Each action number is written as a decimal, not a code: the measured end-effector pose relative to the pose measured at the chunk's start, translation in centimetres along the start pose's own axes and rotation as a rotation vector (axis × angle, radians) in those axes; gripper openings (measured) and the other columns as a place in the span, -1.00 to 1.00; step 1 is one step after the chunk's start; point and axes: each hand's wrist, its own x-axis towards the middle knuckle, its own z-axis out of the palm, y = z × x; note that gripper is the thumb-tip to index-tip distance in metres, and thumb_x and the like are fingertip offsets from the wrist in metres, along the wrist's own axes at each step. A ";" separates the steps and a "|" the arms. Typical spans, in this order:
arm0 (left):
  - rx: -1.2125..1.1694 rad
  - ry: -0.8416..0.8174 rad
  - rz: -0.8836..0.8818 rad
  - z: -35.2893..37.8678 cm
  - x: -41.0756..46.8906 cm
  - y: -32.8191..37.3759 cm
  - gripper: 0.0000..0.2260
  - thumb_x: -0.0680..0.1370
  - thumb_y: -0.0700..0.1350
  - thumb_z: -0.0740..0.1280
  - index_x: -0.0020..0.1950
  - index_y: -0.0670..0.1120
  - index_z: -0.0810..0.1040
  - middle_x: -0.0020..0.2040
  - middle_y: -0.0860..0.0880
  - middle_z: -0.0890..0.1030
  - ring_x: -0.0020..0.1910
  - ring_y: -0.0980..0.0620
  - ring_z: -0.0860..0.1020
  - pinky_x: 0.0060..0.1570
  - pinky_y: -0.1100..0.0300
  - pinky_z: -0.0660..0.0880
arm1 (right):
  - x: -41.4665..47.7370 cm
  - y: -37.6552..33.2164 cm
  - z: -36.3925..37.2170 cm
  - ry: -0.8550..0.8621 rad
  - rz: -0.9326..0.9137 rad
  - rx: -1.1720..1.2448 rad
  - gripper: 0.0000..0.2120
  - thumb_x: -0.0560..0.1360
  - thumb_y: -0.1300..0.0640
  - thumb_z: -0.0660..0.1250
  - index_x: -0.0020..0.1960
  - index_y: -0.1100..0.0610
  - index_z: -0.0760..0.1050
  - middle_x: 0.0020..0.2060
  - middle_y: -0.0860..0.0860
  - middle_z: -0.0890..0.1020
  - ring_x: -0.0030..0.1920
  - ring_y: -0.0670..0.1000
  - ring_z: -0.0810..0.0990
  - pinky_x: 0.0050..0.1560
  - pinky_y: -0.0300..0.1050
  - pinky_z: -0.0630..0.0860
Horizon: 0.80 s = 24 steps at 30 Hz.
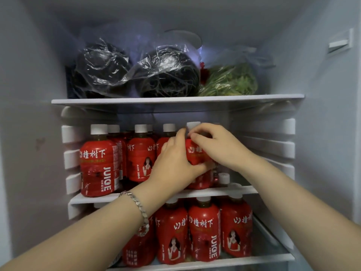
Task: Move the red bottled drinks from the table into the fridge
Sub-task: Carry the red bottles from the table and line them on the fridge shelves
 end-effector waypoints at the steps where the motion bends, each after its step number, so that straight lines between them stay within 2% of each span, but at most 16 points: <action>1: 0.009 0.029 -0.027 0.0 0.0 0.2 -0.14 0.35 0.17 0.45 0.50 -0.01 0.08 0.38 -0.02 0.31 0.36 -0.05 0.27 0.31 0.10 0.30 | 0.1 -0.1 -0.1 -0.020 0.018 0.116 -0.83 0.54 0.12 0.23 -0.17 -0.07 0.52 -0.12 -0.09 0.59 -0.02 -0.09 0.53 0.02 -0.17 0.49; 3: 0.035 0.088 -0.089 -0.1 0.0 0.4 -0.18 0.37 0.11 0.44 0.48 -0.03 0.08 0.34 -0.06 0.32 0.32 -0.08 0.26 0.26 0.10 0.27 | 0.9 0.9 -0.3 0.086 0.094 0.307 -0.78 0.54 0.22 0.21 -0.22 0.00 0.51 -0.19 -0.07 0.57 -0.07 -0.04 0.55 -0.02 -0.06 0.52; 4: 0.053 0.109 -0.111 -0.1 -0.1 0.4 -0.19 0.37 0.09 0.43 0.48 -0.04 0.07 0.33 -0.07 0.31 0.31 -0.08 0.24 0.24 0.11 0.26 | 1.6 2.0 -0.3 0.206 0.122 0.289 -0.79 0.53 0.26 0.20 -0.19 0.05 0.52 -0.15 -0.01 0.57 -0.02 0.03 0.56 0.04 -0.04 0.50; 5: 0.080 0.129 -0.123 -0.1 -0.2 0.5 -0.20 0.38 0.08 0.42 0.48 -0.04 0.06 0.32 -0.08 0.29 0.30 -0.08 0.22 0.23 0.12 0.26 | 2.4 3.4 -0.4 0.301 0.150 0.147 -0.83 0.52 0.26 0.20 -0.10 0.08 0.53 -0.06 0.05 0.56 0.06 0.10 0.54 0.11 -0.08 0.45; 6: 0.112 0.147 -0.129 -0.2 -0.4 0.4 -0.20 0.38 0.09 0.40 0.48 -0.05 0.05 0.31 -0.08 0.28 0.29 -0.08 0.21 0.23 0.12 0.25 | 3.3 4.7 -0.4 0.308 0.196 -0.016 -0.81 0.52 0.24 0.20 0.06 0.09 0.53 0.08 0.11 0.52 0.14 0.15 0.51 0.16 -0.14 0.40; 8: 0.193 0.172 -0.112 -0.3 -0.9 0.1 -0.19 0.39 0.12 0.38 0.50 -0.09 0.02 0.30 -0.10 0.27 0.27 -0.09 0.20 0.24 0.13 0.22 | 4.5 7.2 -0.5 0.116 0.328 -0.287 -0.60 0.53 0.16 0.21 0.35 -0.02 0.36 0.32 0.21 0.30 0.29 0.22 0.39 0.28 -0.12 0.33; 10: 0.263 0.203 -0.094 -0.3 -1.4 -0.5 -0.17 0.39 0.13 0.37 0.50 -0.13 0.03 0.27 -0.14 0.28 0.24 -0.11 0.22 0.23 0.12 0.21 | 6.0 8.8 -0.3 -0.025 0.368 -0.456 -0.49 0.55 0.08 0.20 0.46 -0.16 0.18 0.46 0.25 0.06 0.44 0.27 0.14 0.40 0.01 0.23; 12: 0.277 0.230 -0.078 -0.4 -1.6 -0.6 -0.16 0.38 0.13 0.39 0.50 -0.15 0.06 0.23 -0.16 0.30 0.20 -0.12 0.23 0.21 0.10 0.22 | 7.5 10.1 0.1 -0.066 0.348 -0.558 -0.46 0.55 0.01 0.18 0.48 -0.19 0.11 0.50 0.24 -0.07 0.49 0.26 -0.05 0.45 0.10 0.13; 13: 0.286 0.231 -0.080 -0.4 -1.4 -0.8 -0.15 0.38 0.14 0.38 0.50 -0.13 0.04 0.23 -0.15 0.28 0.19 -0.11 0.22 0.21 0.12 0.22 | 8.5 10.6 0.4 -0.084 0.332 -0.598 -0.47 0.55 -0.02 0.18 0.48 -0.18 0.11 0.50 0.23 -0.07 0.50 0.26 -0.05 0.46 0.11 0.11; 16: 0.295 0.186 -0.088 -0.6 -1.2 -0.6 -0.15 0.40 0.19 0.34 0.50 -0.08 -0.05 0.25 -0.11 0.21 0.22 -0.06 0.19 0.23 0.17 0.20 | 9.8 11.9 0.7 -0.114 0.332 -0.686 -0.51 0.53 -0.11 0.18 0.45 -0.11 0.22 0.47 0.20 0.10 0.41 0.26 0.22 0.38 0.14 0.28; 18: 0.296 0.173 -0.089 -0.7 -1.1 -0.7 -0.15 0.40 0.19 0.34 0.50 -0.07 -0.05 0.26 -0.11 0.21 0.23 -0.06 0.19 0.24 0.17 0.20 | 9.7 12.3 0.8 -0.094 0.342 -0.726 -0.52 0.51 -0.13 0.23 0.41 -0.11 0.27 0.48 0.20 0.01 0.36 0.29 0.28 0.33 0.16 0.34; 21: 0.283 0.156 -0.109 -0.9 -1.4 -1.2 -0.16 0.41 0.19 0.34 0.50 -0.05 -0.06 0.27 -0.09 0.20 0.24 -0.04 0.17 0.24 0.17 0.21 | 9.7 12.3 0.8 -0.056 0.330 -0.743 -0.53 0.50 -0.07 0.30 0.37 -0.07 0.32 0.48 0.23 -0.11 0.36 0.35 0.26 0.36 0.11 0.31; 24: 0.294 0.146 -0.117 -1.1 -1.5 -1.4 -0.16 0.41 0.19 0.34 0.50 -0.05 -0.07 0.28 -0.09 0.19 0.24 -0.04 0.17 0.25 0.17 0.21 | 9.4 11.9 0.9 0.019 0.324 -0.770 -0.64 0.56 0.08 0.23 0.35 -0.06 0.36 0.47 0.30 -0.05 0.37 0.38 0.15 0.33 0.09 0.24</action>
